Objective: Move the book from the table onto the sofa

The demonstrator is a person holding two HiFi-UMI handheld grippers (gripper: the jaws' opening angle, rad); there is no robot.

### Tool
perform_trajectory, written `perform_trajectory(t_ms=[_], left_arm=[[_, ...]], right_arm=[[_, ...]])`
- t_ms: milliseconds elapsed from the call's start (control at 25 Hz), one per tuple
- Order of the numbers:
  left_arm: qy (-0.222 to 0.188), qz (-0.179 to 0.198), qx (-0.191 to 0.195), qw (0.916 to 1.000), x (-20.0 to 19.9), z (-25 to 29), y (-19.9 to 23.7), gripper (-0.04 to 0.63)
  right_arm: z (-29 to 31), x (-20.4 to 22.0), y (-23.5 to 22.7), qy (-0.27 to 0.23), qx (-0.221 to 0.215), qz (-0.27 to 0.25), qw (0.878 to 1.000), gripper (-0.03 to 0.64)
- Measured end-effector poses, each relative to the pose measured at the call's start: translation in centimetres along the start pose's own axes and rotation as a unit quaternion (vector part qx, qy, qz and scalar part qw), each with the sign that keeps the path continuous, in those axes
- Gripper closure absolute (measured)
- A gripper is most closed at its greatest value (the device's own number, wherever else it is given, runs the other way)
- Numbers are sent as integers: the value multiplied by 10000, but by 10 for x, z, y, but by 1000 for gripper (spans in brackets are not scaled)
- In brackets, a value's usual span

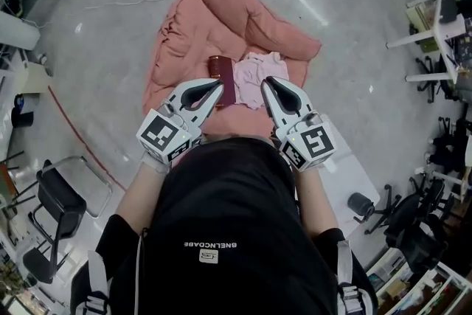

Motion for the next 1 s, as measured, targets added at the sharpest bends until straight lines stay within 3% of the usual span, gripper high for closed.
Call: perform_trajectory(t_ms=[480, 1000], left_arm=[[89, 149, 543, 9984, -7, 29, -26, 581], [174, 109, 533, 9984, 0, 37, -36, 581]], right_arm=[[-49, 4, -9, -288, 626, 138, 9975, 565], [-64, 9, -24, -361, 708, 333, 9963, 565]])
Point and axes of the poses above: the fingertips, and each gripper's own axes: z forward along the fingers, y to its left, x out of its underside, the point moved 2 cm from there along -z, backward along the fingers, and after that the axes turned 11 degrees about -x, right-handed, at the moved point
